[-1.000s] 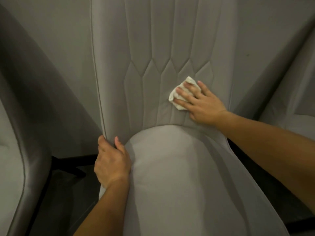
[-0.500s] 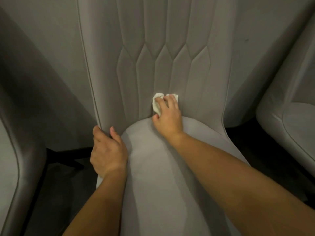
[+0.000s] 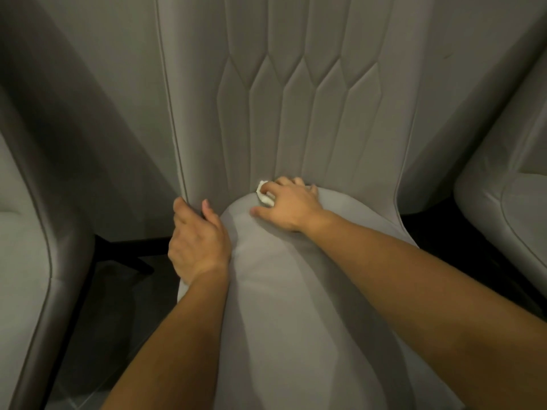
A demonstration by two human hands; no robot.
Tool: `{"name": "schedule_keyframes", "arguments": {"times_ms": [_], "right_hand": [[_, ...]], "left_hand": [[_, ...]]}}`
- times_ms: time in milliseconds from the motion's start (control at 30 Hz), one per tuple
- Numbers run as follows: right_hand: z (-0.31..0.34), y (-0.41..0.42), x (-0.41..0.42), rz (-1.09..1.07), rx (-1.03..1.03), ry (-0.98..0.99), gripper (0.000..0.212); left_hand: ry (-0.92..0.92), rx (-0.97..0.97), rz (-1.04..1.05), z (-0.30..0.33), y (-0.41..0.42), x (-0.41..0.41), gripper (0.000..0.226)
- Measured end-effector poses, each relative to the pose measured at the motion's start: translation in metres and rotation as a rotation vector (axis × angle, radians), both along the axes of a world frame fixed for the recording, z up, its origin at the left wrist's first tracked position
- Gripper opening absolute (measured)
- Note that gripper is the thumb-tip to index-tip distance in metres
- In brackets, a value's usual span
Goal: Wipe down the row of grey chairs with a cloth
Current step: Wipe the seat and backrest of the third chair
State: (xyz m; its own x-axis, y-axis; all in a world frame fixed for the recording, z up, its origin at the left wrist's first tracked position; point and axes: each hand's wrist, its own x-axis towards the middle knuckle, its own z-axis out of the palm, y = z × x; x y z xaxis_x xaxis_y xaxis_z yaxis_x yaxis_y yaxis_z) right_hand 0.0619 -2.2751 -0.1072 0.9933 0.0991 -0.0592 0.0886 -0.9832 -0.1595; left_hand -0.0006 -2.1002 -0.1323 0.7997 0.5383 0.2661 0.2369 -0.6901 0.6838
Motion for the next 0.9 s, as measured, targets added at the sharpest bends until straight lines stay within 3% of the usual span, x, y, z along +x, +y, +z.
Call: {"name": "schedule_keyframes", "arguments": {"times_ms": [67, 267, 600, 733, 833, 900], "right_hand": [[-0.008, 0.000, -0.004, 0.007, 0.004, -0.048, 0.068], [-0.022, 0.002, -0.007, 0.012, 0.044, -0.237, 0.044], [-0.019, 0.006, -0.031, -0.004, 0.065, -0.200, 0.036], [-0.009, 0.001, -0.066, 0.017, 0.014, -0.136, 0.034], [0.009, -0.006, -0.091, 0.046, -0.041, -0.011, 0.032], [0.030, -0.013, -0.102, 0.043, -0.078, 0.132, 0.031]], "left_hand": [[-0.008, 0.004, -0.001, -0.001, 0.000, 0.000, 0.051], [-0.022, 0.029, -0.003, -0.001, 0.000, 0.001, 0.052], [0.018, 0.055, 0.014, -0.005, 0.001, 0.007, 0.057], [0.116, 0.010, -0.018, 0.005, 0.003, 0.000, 0.059], [0.362, 0.119, -0.134, 0.017, 0.019, -0.004, 0.066], [0.728, 0.257, -0.339, 0.032, 0.035, -0.005, 0.061]]}}
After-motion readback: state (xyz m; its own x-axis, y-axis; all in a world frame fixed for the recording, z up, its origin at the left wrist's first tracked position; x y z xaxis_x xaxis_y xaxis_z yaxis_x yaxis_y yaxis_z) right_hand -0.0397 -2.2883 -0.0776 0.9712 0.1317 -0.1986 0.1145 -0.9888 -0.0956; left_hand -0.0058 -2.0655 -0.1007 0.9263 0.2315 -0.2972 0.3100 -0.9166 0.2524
